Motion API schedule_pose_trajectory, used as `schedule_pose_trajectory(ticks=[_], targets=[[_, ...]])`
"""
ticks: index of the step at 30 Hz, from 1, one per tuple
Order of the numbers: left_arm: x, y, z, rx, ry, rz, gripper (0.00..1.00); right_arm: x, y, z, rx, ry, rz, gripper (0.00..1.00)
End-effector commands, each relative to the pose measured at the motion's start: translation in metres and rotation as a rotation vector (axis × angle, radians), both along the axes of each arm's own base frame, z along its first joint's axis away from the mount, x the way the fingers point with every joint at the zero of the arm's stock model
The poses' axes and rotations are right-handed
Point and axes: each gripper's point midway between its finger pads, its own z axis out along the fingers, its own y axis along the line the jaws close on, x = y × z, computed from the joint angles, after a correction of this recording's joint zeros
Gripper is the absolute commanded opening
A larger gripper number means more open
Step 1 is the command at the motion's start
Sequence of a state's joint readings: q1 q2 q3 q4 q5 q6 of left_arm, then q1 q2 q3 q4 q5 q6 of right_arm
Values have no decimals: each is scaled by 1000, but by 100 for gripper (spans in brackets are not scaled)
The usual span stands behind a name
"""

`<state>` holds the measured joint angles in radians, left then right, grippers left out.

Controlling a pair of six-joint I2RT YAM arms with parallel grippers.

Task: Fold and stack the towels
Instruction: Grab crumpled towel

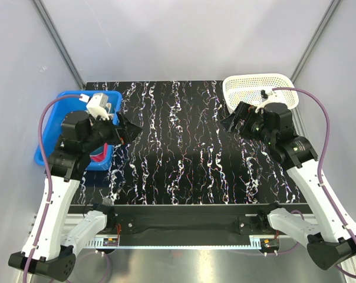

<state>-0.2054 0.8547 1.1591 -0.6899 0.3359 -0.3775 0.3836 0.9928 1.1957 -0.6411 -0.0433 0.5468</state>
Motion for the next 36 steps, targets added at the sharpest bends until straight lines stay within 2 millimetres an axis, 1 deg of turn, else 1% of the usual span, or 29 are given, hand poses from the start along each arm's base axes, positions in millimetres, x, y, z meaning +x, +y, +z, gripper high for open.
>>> schedule_pose_trajectory(ticks=[1,5,7,9,10,11,12,13,14,15,16,18,19,20,21,22,24,25,27,28,30,31,32,33,34,35,36], targets=[[3,4,21,-16,-61,34,99,-1,-5,8,6,-30,-25,100],[14,14,13,1,-17,120,99,-1,-4,9,15,-31,-21,100],[22,24,8,16,17,187,98,0,-2,6,19,-24,-16,100],[44,54,4,53,61,341,97,0,-1,0,19,-13,-18,100],[58,66,-11,77,125,390,96,1,-1,-2,20,-10,-19,100],[67,77,-7,71,134,432,95,2,0,-3,23,-7,-17,100],[77,97,-13,59,168,508,94,0,3,-6,29,-1,1,100],[93,109,-30,63,224,549,93,0,6,-5,38,-8,19,100],[101,120,-36,65,244,598,92,-2,10,-4,47,-15,44,100],[109,131,-42,54,265,643,91,-7,19,-7,68,-7,103,100],[122,141,-60,68,307,689,91,-8,26,-2,91,-30,134,100],[135,158,-76,85,336,768,91,-14,36,1,129,-31,200,100],[145,169,-92,112,360,818,91,-14,40,5,144,-42,218,100],[151,174,-101,114,380,842,91,-15,43,6,154,-42,233,100],[157,182,-105,116,387,868,91,-17,46,9,166,-49,254,100],[163,189,-124,140,431,895,91,-18,47,10,169,-51,262,100],[173,197,-141,136,468,910,90,-20,49,13,170,-60,283,100],[183,201,-153,136,491,912,89,-20,49,14,168,-64,287,100],[191,206,-164,145,519,916,86,-21,48,15,162,-71,289,100],[199,210,-172,162,533,922,86,-22,47,15,161,-74,288,100],[202,217,-180,196,561,935,83,-24,45,17,153,-84,283,100],[204,221,-192,216,593,941,76,-24,43,16,148,-87,279,100],[211,223,-184,206,577,942,67,-25,43,19,150,-93,274,100],[213,224,-184,197,581,935,42,-23,39,16,144,-84,247,100],[217,221,-177,180,570,913,30,-22,37,15,140,-76,234,100],[225,223,-154,181,515,903,22,-22,37,19,133,-82,232,100],[228,222,-138,178,483,894,15,-22,36,21,130,-83,230,100]])
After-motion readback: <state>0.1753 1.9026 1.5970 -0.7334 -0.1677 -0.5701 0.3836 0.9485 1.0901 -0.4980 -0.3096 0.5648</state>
